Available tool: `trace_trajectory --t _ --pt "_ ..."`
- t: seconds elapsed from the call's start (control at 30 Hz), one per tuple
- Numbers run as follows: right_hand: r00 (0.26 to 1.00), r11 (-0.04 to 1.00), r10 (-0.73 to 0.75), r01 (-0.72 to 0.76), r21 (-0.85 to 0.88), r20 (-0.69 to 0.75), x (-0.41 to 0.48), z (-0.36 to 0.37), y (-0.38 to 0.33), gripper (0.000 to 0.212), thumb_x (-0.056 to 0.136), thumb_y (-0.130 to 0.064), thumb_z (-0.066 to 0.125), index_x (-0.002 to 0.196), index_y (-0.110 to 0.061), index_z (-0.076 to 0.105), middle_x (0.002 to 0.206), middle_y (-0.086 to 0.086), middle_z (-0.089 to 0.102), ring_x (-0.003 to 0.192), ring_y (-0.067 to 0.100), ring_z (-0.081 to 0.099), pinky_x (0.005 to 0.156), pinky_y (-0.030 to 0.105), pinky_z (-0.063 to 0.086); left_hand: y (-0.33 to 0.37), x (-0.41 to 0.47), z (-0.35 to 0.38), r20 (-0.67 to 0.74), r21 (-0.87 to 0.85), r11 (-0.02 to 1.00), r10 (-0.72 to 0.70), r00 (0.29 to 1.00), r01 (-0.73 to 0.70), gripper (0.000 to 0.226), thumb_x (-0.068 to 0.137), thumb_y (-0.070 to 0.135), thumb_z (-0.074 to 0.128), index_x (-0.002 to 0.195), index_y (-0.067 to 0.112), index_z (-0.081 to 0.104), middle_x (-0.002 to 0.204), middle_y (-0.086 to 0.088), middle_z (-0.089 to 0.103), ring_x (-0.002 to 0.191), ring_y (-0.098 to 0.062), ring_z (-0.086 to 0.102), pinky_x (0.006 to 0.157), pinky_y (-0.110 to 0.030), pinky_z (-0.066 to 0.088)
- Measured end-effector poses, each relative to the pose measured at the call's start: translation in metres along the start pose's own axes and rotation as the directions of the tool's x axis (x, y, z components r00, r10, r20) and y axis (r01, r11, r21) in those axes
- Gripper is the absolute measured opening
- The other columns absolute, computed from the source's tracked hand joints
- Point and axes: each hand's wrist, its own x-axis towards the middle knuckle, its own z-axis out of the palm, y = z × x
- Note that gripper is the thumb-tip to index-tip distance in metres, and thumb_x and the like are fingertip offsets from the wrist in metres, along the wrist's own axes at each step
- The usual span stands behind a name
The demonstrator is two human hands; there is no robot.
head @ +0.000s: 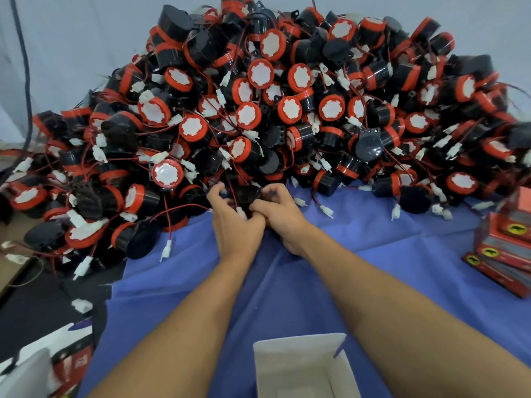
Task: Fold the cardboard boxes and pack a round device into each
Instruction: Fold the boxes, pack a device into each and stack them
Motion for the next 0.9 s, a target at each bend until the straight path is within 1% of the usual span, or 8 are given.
trace_trajectory --t 0.13,0.2,0.33,0.4,0.57,0.73,0.8,0.9 --pt "0.994 0.994 0.063 -0.055 0.093 -0.091 -0.036 -0.013 -0.016 0.053 0.083 0.003 0.076 0.128 -0.019 0.060 0.107 0.006 0.073 0.083 0.022 0.071 0.073 0.036 0.062 0.008 -0.018 -0.009 0.169 -0.063 0.994 0.095 0.981 -0.086 0.075 0.080 0.008 0.078 0.140 0.029 0.038 0.124 0.001 0.065 0.105 -0.009 0.068 0.080 -0.013 0.052" --pt "0.996 1.000 0.009 -0.007 0.027 -0.087 -0.059 -0.023 -0.026 0.037 0.082 -0.002 0.080 0.116 -0.014 0.071 0.097 0.006 0.078 0.083 0.020 0.074 0.069 0.029 0.060 0.016 -0.027 -0.017 0.257 -0.111 0.989 0.120 0.959 -0.094 0.073 0.078 0.006 0.081 0.136 0.029 0.044 0.120 0.005 0.067 0.105 -0.001 0.068 0.084 -0.014 0.053" --pt "0.992 0.997 -0.066 0.070 0.032 -0.112 -0.113 -0.044 -0.048 0.022 0.088 -0.016 0.079 0.108 -0.009 0.076 0.101 0.010 0.079 0.090 0.014 0.073 0.075 0.025 0.056 0.048 -0.045 -0.041 0.483 -0.166 0.986 0.085 0.871 -0.004 0.076 0.076 0.011 0.090 0.138 0.029 0.050 0.123 0.001 0.068 0.112 -0.011 0.068 0.088 -0.023 0.057" --pt "0.993 0.993 -0.051 0.062 0.097 -0.109 -0.139 -0.051 -0.059 0.019 0.092 -0.023 0.075 0.106 -0.009 0.076 0.100 0.011 0.078 0.091 0.017 0.071 0.084 0.033 0.056 0.070 -0.056 -0.055 0.549 -0.105 0.988 0.154 0.821 -0.115 0.071 0.077 0.019 0.090 0.137 0.034 0.055 0.121 0.005 0.064 0.109 -0.004 0.065 0.084 -0.020 0.056" --pt "0.991 0.967 -0.001 0.034 0.251 -0.132 -0.201 -0.055 -0.094 0.028 0.097 -0.041 0.064 0.080 -0.026 0.081 0.082 0.000 0.074 0.076 0.014 0.069 0.082 0.035 0.056 0.116 -0.083 -0.086 0.436 0.161 0.833 0.421 0.795 -0.529 0.055 0.083 0.022 0.086 0.132 0.034 0.065 0.126 -0.001 0.048 0.116 -0.018 0.046 0.101 -0.030 0.044" --pt "0.991 0.955 0.047 -0.008 0.296 -0.124 -0.254 -0.056 -0.118 0.035 0.086 -0.055 0.069 0.087 -0.021 0.077 0.082 0.006 0.072 0.066 0.019 0.067 0.063 0.029 0.057 0.133 -0.099 -0.124 0.381 0.332 0.643 0.577 0.722 -0.690 0.030 0.092 0.033 0.075 0.120 0.023 0.075 0.125 -0.001 0.061 0.121 -0.031 0.050 0.104 -0.021 0.029" --pt "0.981 0.963 0.117 -0.075 0.258 -0.152 -0.266 -0.055 -0.120 0.043 0.091 -0.058 0.064 0.094 -0.016 0.073 0.082 0.011 0.073 0.063 0.019 0.066 0.058 0.029 0.056 0.132 -0.113 -0.134 0.290 0.251 0.746 0.550 0.783 -0.617 0.044 0.089 0.042 0.074 0.131 0.030 0.068 0.135 0.003 0.050 0.130 -0.023 0.046 0.104 -0.021 0.035" --pt "0.962 0.965 0.207 -0.171 0.199 -0.177 -0.277 -0.051 -0.120 0.055 0.095 -0.063 0.055 0.102 -0.011 0.072 0.078 0.013 0.074 0.057 0.017 0.060 0.054 0.027 0.052 0.130 -0.140 -0.140 0.108 -0.250 0.947 0.233 0.967 -0.200 0.085 0.077 0.035 0.089 0.147 0.040 0.041 0.133 0.010 0.050 0.121 0.002 0.056 0.092 -0.018 0.053"
